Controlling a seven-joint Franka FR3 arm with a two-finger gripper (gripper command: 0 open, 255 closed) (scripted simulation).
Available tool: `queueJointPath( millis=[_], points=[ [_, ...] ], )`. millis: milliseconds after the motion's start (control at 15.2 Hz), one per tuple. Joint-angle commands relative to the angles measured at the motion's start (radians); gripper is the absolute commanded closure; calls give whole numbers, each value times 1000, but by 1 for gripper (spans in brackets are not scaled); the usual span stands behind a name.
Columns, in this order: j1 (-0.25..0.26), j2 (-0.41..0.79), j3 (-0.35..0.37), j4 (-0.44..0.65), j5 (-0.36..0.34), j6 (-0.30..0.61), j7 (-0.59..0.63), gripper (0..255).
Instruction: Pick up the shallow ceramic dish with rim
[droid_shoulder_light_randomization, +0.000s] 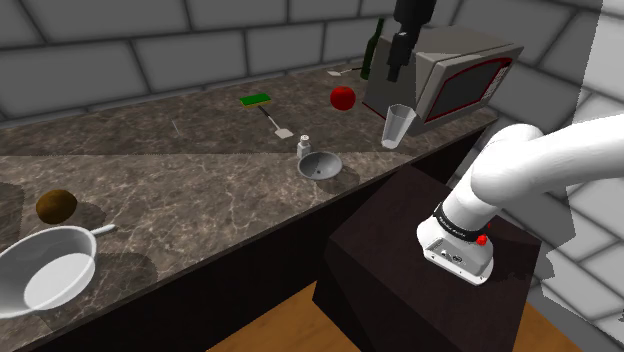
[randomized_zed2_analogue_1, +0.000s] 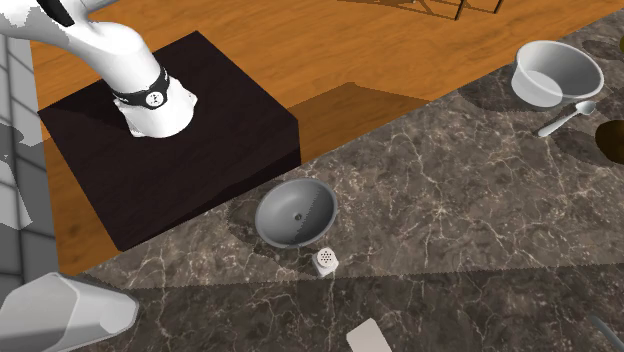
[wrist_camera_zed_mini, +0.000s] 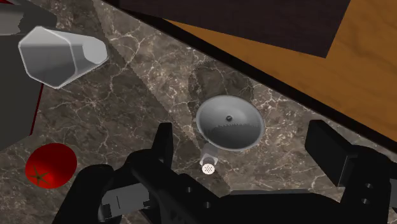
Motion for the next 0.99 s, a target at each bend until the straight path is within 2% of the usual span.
queueJointPath(
  millis=[0,462,726,924],
  points=[
    [0,0,0,0,0,0,0,0],
    [37,19,153,-193,-27,268,126,0],
    [43,82,250,-270,-63,428,219,0],
    [29,156,331,-308,-110,549,304,0]
  ],
)
